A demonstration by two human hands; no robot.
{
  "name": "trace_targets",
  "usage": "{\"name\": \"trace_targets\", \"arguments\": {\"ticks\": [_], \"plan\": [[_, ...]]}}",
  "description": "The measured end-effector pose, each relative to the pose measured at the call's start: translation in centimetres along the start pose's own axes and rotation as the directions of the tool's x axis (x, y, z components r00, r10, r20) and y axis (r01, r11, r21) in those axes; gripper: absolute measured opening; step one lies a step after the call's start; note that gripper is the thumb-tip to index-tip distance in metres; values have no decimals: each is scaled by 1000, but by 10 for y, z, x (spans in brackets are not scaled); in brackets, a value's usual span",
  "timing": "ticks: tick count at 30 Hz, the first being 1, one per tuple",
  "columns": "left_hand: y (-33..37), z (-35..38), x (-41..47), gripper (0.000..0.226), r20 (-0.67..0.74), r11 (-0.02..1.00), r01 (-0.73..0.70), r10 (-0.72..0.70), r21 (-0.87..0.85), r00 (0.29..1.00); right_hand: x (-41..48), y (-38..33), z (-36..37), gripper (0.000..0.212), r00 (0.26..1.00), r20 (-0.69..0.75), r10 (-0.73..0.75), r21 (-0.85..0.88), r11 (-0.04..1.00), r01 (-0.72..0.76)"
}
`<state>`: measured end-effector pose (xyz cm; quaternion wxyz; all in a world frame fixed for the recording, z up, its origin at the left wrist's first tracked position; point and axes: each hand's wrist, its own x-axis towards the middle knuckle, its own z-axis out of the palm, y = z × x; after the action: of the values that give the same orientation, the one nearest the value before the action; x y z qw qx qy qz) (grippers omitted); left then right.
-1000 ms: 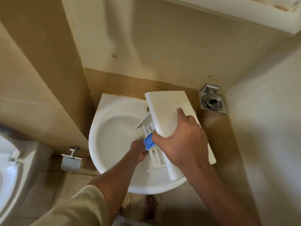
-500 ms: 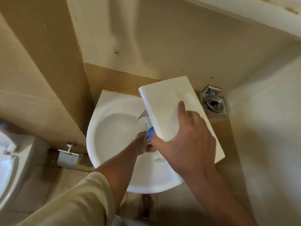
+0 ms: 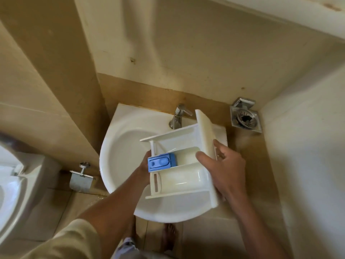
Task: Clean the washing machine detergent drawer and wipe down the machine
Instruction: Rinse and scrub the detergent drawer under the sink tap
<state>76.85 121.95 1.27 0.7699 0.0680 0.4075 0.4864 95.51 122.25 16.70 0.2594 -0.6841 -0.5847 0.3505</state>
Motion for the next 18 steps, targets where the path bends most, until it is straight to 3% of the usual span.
{"name": "trace_targets", "arguments": {"ticks": [2,3,5,7,8,10,12,14,16,18], "plan": [[7,-8,-4,40,-80,995,55,-62,-87,995,13,19,-3,47,990,133,52,149,986,-72],[7,-14,-7,45,-41,981,97,-105,-168,994,19,26,-3,33,976,209,61,208,973,-105],[7,-25,-17,72,-6,957,123,-129,-263,992,30,39,0,23,946,309,93,268,946,-181],[8,-28,-31,90,-17,964,47,-53,-262,998,42,56,7,18,918,363,159,314,907,-282],[10,-24,-43,90,-28,977,-3,-3,-211,1000,46,63,12,24,899,392,193,336,880,-336],[11,-18,-55,67,-69,997,-71,72,14,995,53,80,25,43,860,452,237,321,856,-405],[13,-15,-59,50,-168,977,-64,99,202,981,58,86,36,42,825,500,264,281,852,-443],[12,-18,-62,51,-277,971,-8,77,240,958,66,85,46,47,795,554,249,248,862,-443],[12,-23,-67,42,-351,979,14,60,204,934,78,83,55,73,760,606,233,176,893,-414],[7,-29,-72,36,-403,986,7,63,169,913,91,82,63,84,713,661,232,72,927,-369]]}}
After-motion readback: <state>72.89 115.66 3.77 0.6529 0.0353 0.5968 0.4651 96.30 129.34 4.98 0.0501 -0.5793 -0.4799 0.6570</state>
